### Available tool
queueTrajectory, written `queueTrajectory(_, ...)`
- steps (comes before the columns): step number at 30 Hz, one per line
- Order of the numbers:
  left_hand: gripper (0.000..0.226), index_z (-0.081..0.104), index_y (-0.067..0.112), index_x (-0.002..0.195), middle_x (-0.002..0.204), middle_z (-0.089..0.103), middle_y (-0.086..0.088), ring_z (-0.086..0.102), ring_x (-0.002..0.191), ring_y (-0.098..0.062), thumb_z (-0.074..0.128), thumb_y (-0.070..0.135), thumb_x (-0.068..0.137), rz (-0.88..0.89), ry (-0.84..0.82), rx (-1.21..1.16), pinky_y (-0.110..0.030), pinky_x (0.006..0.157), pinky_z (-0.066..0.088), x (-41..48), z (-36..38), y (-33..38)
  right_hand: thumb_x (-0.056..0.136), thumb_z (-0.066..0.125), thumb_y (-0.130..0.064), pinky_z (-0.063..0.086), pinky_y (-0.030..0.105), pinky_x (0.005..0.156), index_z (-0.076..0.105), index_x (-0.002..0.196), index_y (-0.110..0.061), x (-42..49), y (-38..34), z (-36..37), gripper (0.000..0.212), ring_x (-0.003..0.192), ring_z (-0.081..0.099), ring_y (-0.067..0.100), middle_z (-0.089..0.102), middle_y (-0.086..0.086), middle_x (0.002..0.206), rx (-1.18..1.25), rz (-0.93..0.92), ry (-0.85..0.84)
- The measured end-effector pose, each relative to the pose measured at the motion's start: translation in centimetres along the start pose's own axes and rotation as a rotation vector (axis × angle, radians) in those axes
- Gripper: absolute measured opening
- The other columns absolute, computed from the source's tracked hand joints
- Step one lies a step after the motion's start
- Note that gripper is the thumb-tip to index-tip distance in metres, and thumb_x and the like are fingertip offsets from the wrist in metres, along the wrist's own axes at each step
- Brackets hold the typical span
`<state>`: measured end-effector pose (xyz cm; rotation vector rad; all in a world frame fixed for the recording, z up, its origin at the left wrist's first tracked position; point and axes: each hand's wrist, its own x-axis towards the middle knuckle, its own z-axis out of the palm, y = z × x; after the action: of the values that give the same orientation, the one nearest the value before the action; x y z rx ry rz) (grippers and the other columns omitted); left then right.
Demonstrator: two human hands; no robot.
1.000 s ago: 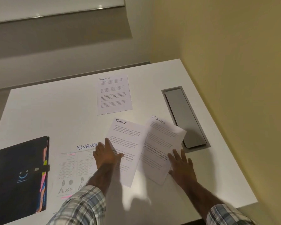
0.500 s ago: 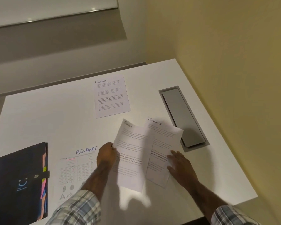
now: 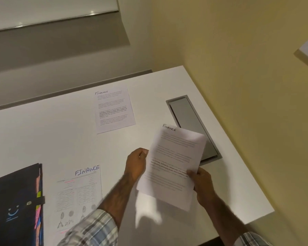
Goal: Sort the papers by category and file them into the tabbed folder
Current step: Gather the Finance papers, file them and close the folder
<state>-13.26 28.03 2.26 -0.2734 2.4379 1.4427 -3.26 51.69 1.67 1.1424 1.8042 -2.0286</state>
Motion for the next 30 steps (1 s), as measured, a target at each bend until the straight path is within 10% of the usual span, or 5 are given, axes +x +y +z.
queueTrajectory(4,0.032,0.059,0.019,0.125,0.118,0.063,-0.006,0.06,0.109,-0.028,0.057,0.034,0.098,-0.065,0.053,0.433,-0.042,0.09,0.052,-0.1,3.1,-0.9,0.097,0.063,-0.008,0.06,0.06,0.083,0.069,0.11,-0.011,0.0,-0.1,-3.4,0.014,0.093,0.073,0.038,0.076,0.014,0.103,-0.034,-0.007,0.075)
queueTrajectory(10,0.117,0.009,0.017,0.156,0.124,0.055,-0.011,0.056,0.111,-0.03,0.087,0.043,0.072,-0.107,0.033,0.625,-0.046,0.092,0.053,-0.3,6.0,-1.3,0.098,0.06,-0.006,0.06,0.058,0.084,0.068,0.105,-0.012,-0.5,0.2,-6.3,0.012,0.092,0.073,0.035,0.076,0.011,0.101,-0.101,0.027,0.131)
queueTrajectory(18,0.009,0.059,0.017,0.101,0.092,0.066,0.0,0.066,0.089,-0.03,0.053,0.015,0.094,-0.149,-0.063,0.311,-0.036,0.074,0.051,0.4,4.8,-1.3,0.099,0.059,-0.008,0.063,0.045,0.073,0.068,0.108,-0.016,-0.8,-0.3,-6.5,0.015,0.09,0.074,0.029,0.077,0.006,0.102,-0.131,0.015,0.089)
queueTrajectory(30,0.028,0.068,0.013,0.126,0.118,0.075,-0.014,0.073,0.1,-0.029,0.049,0.012,0.106,-0.277,-0.282,-0.577,-0.04,0.088,0.059,-4.3,-3.7,1.1,0.095,0.068,-0.01,0.063,0.047,0.077,0.066,0.117,-0.009,-0.6,-4.1,-0.4,0.023,0.093,0.076,0.034,0.077,0.015,0.109,-0.012,-0.055,-0.161)
